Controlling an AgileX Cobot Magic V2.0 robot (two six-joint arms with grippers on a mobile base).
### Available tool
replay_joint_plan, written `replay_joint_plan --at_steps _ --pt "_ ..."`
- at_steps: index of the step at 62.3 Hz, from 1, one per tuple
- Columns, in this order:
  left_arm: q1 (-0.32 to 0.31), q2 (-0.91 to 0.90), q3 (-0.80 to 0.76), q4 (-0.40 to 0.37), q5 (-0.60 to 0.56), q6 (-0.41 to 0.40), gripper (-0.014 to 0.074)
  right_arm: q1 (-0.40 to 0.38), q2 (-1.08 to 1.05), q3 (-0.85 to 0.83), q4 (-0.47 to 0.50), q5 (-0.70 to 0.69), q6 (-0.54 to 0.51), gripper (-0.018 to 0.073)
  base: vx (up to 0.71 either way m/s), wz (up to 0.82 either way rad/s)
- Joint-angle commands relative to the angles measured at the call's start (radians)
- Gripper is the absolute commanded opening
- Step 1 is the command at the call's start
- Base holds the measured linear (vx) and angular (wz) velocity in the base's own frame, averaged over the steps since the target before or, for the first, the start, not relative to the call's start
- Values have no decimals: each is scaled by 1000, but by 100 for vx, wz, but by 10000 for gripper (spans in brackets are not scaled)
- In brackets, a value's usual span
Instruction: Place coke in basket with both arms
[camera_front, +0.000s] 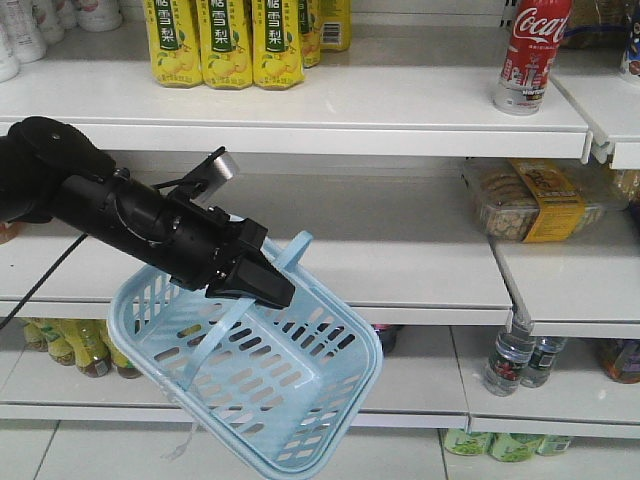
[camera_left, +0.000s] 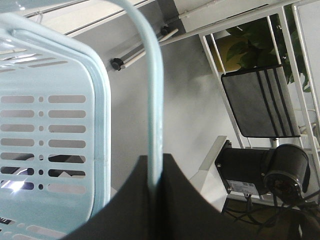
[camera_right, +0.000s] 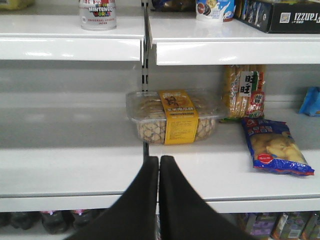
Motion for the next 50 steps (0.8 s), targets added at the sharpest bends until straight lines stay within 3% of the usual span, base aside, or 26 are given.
replay_joint_plan --at_steps 1,33,50 --pt "-4 -52 -32 -84 13 0 -6 -7 81 -59 -9 -73 -39 -10 0 0" --pt "-4 -52 -32 -84 13 0 -6 -7 193 -60 0 -280 -23 4 0 0" --pt "-4 -52 -32 -84 13 0 -6 -7 193 -60 0 -287 -22 165 0 0"
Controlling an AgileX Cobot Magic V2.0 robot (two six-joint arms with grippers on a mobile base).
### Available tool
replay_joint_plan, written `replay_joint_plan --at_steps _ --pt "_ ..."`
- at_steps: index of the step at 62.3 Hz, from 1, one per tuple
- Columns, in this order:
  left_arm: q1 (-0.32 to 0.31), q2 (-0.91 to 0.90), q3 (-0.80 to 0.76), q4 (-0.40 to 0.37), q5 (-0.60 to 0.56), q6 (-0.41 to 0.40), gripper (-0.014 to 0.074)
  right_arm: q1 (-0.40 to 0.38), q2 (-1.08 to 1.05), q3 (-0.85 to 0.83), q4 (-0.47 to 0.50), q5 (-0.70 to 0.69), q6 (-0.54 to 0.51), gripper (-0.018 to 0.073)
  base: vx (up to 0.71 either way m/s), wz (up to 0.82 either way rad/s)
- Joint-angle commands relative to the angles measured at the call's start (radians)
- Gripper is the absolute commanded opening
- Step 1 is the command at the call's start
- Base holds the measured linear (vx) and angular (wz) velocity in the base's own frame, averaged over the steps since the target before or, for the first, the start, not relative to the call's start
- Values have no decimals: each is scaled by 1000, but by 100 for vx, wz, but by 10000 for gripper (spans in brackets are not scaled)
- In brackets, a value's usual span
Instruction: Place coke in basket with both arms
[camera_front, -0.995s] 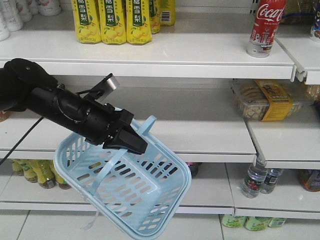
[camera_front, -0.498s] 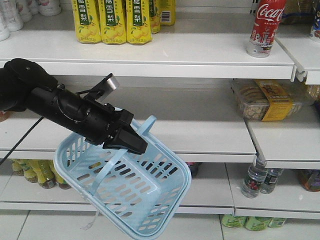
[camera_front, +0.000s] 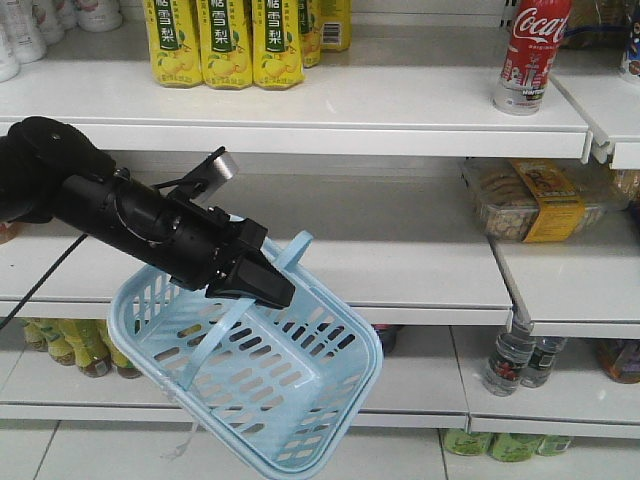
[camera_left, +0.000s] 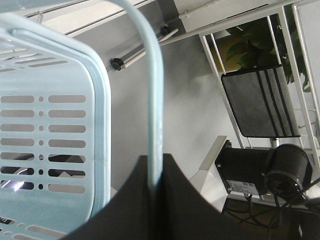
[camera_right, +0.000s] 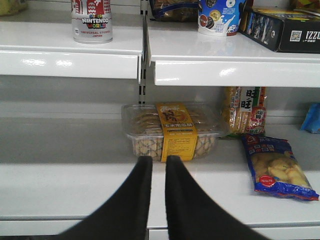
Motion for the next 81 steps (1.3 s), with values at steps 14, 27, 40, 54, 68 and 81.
replay_joint_plan --at_steps 14,27,40,54,68,81 --pt "-4 -52 -32 -84 13 0 -6 -7 3 -38 -4 -83 1 370 0 0" --pt "-4 -52 -32 -84 13 0 -6 -7 3 -38 -12 -80 0 465 0 0" --pt "-4 -52 -32 -84 13 0 -6 -3 3 -38 -12 -83 -2 463 0 0" --pt "-4 -52 -32 -84 13 0 -6 99 3 -38 -90 -145 -10 463 0 0" --pt "-4 -52 -32 -84 13 0 -6 214 28 -38 -140 -341 -4 463 0 0" --pt "-4 -52 -32 -84 13 0 -6 225 128 -74 -138 -425 48 463 0 0"
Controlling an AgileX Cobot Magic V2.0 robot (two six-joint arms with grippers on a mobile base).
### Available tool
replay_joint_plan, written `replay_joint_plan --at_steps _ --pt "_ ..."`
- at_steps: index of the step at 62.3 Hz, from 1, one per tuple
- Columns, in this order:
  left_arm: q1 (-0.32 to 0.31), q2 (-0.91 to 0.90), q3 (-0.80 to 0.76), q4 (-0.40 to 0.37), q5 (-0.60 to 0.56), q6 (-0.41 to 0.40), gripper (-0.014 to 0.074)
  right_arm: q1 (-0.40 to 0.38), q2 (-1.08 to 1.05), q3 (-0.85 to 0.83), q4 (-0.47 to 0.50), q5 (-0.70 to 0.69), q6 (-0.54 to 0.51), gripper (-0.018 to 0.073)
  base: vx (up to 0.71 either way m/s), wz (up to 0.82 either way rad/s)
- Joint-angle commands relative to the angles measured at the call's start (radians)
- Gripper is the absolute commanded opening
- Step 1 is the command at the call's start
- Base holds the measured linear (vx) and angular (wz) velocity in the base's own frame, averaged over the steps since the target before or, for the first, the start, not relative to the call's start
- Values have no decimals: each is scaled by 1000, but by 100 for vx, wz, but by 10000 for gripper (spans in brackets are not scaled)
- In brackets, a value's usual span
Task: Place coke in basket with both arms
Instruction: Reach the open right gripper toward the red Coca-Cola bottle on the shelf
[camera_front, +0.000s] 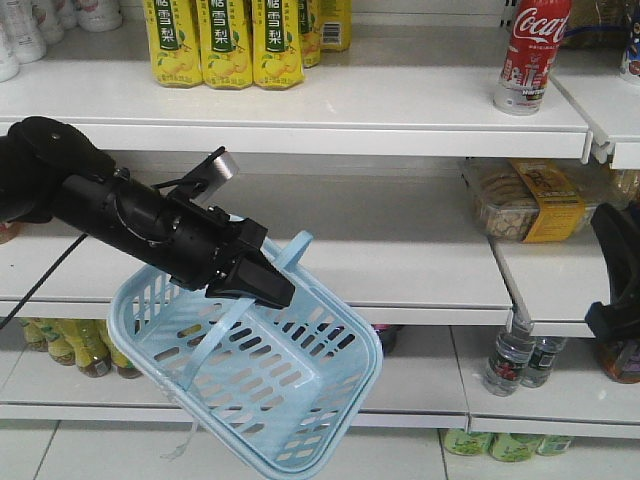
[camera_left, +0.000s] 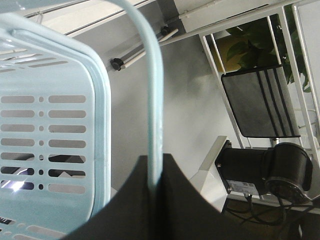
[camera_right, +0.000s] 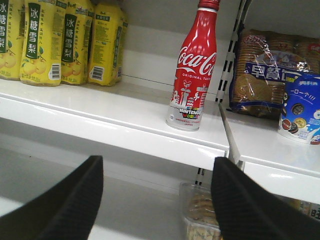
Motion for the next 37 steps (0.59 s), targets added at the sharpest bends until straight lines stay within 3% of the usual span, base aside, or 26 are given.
replay_joint_plan --at_steps 1,10,22,37 --pt "-4 -52 -32 -84 13 0 -6 2 58 -73 -3 -103 34 463 0 0" --pt "-4 -52 -32 -84 13 0 -6 2 141 -178 -3 -99 42 463 0 0" --pt "-4 -52 -32 -84 13 0 -6 2 256 -339 -3 3 137 463 0 0" --pt "-4 -52 -32 -84 13 0 -6 2 375 -487 -3 29 140 463 0 0"
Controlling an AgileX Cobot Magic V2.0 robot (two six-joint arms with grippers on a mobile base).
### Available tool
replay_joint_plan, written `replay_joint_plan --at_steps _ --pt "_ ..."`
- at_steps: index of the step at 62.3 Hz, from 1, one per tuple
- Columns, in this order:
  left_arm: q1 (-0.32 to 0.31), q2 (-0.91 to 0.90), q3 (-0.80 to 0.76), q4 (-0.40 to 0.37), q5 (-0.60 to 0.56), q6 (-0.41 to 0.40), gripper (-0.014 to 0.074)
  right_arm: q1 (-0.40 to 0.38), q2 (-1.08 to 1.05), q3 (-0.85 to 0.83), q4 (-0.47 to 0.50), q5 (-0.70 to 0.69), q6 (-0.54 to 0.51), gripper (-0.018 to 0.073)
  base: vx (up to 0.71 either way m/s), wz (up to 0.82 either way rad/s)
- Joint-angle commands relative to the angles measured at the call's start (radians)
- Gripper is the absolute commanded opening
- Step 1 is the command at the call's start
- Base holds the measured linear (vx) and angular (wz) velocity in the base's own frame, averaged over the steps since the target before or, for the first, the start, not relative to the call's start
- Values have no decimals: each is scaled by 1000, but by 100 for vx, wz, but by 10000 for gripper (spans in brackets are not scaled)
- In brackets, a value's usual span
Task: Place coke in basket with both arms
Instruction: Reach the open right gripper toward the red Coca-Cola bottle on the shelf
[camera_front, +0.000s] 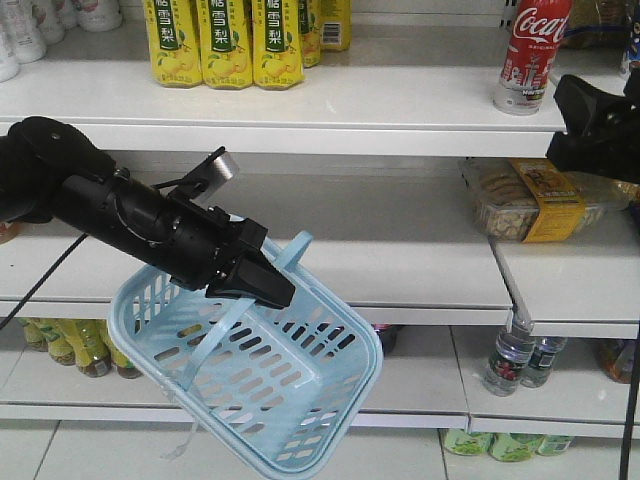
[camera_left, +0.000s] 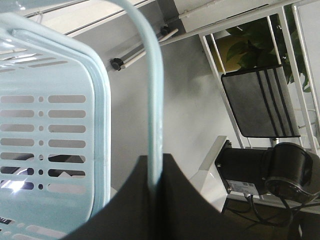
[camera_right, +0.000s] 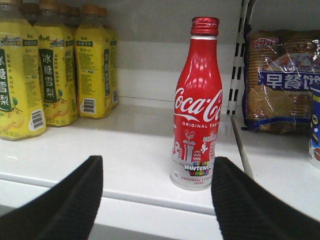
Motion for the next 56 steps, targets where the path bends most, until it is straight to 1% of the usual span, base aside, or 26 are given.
replay_joint_plan --at_steps 1,15,24,45,56 --pt "-4 -52 -32 -84 13 0 -6 2 26 -82 -3 -68 3 463 0 0" --pt "-4 -52 -32 -84 13 0 -6 -3 107 -182 -3 -64 3 463 0 0" --pt "-4 -52 -32 -84 13 0 -6 -3 155 -264 -3 -7 27 463 0 0" --pt "-4 -52 -32 -84 13 0 -6 -3 250 -427 -4 40 18 463 0 0" --pt "-4 -52 -32 -84 13 0 -6 -21 291 -491 -4 87 18 463 0 0"
